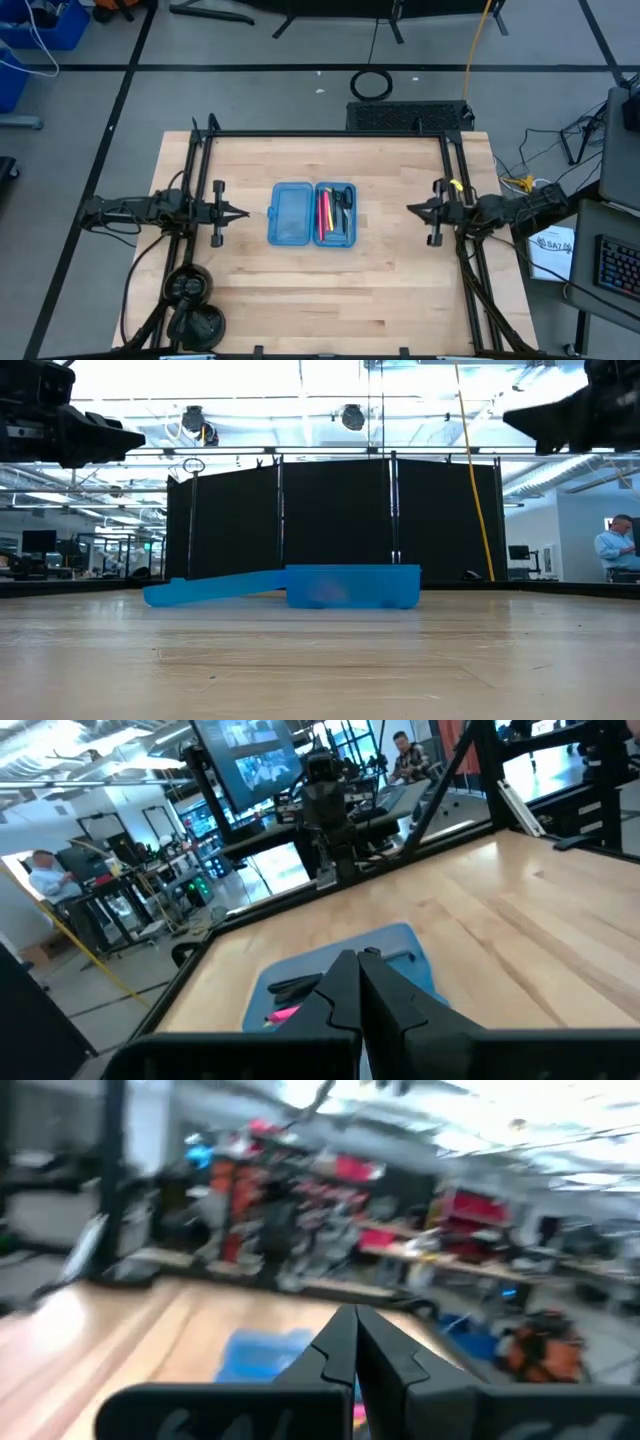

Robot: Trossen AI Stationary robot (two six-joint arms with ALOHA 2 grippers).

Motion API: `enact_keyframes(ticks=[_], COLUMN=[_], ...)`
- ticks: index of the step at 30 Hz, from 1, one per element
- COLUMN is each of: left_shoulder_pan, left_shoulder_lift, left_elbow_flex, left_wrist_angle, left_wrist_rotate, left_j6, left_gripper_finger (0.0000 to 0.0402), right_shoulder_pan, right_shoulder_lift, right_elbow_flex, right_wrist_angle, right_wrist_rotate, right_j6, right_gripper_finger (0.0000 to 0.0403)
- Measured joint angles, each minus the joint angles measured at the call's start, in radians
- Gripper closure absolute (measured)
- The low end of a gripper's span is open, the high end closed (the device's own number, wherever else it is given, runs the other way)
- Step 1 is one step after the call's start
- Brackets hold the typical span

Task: Pick & place school supplies into a supply box
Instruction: Return to Home Position

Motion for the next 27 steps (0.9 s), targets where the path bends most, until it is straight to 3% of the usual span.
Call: enact_keyframes(ticks=[3,8,16,22,27], left_shoulder_pan=[0.000,0.000,0.000,0.000,0.000], left_shoulder_lift=[0.000,0.000,0.000,0.000,0.000], left_elbow_flex=[0.000,0.000,0.000,0.001,0.001], left_wrist_angle=[0.000,-0.003,-0.026,-0.036,-0.037], left_wrist_rotate=[0.003,0.009,0.011,0.052,0.048], left_j6=[-0.007,-0.014,-0.034,-0.065,-0.076], left_gripper_finger=[0.0401,0.0401,0.0401,0.0401,0.0401], right_shoulder_pan=[-0.025,-0.059,-0.183,-0.296,-0.348], right_shoulder_lift=[0.002,0.000,0.000,0.000,0.000], right_elbow_flex=[0.006,0.007,0.010,-0.026,-0.034], right_wrist_angle=[-0.052,-0.054,-0.144,-0.101,-0.090], right_wrist_rotate=[-0.102,-0.172,-0.179,-0.296,-0.327], right_j6=[0.026,0.051,0.122,0.184,0.195], right_gripper_finger=[0.0403,0.0403,0.0403,0.0403,0.0403])
